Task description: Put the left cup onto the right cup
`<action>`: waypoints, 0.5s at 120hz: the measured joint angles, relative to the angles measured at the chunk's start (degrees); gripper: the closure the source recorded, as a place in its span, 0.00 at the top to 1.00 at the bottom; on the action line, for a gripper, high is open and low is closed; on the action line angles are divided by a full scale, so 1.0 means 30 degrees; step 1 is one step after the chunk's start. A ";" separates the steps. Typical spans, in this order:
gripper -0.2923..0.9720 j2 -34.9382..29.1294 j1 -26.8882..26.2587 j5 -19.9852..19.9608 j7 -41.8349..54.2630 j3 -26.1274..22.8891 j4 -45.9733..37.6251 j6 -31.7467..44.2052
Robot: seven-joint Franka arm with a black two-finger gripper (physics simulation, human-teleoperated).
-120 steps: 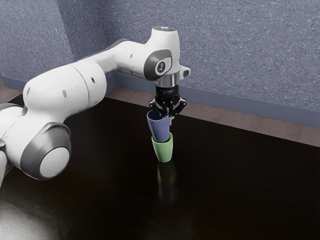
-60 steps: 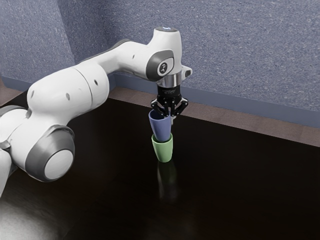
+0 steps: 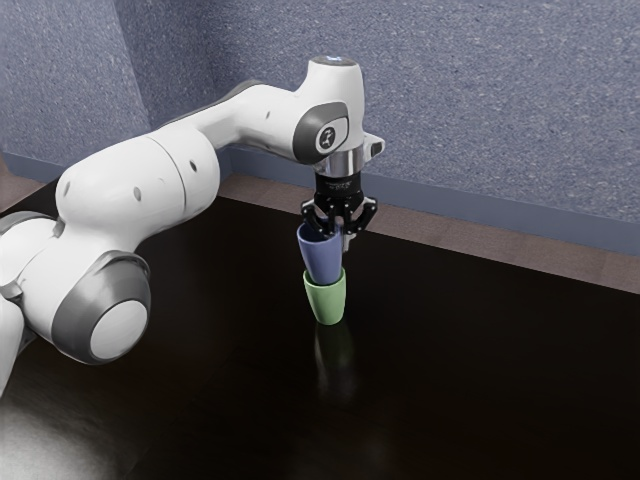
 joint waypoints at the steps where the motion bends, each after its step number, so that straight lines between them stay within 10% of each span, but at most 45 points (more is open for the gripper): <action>1: 0.31 0.0000 0.0000 -0.0003 0.0001 0.0000 0.0000 0.0001; 25: 0.58 -0.0024 -0.0024 -0.0031 0.0008 -0.0027 0.0000 0.0017; 60: 0.71 -0.0146 -0.0029 -0.0038 0.0014 -0.0001 0.0044 -0.0208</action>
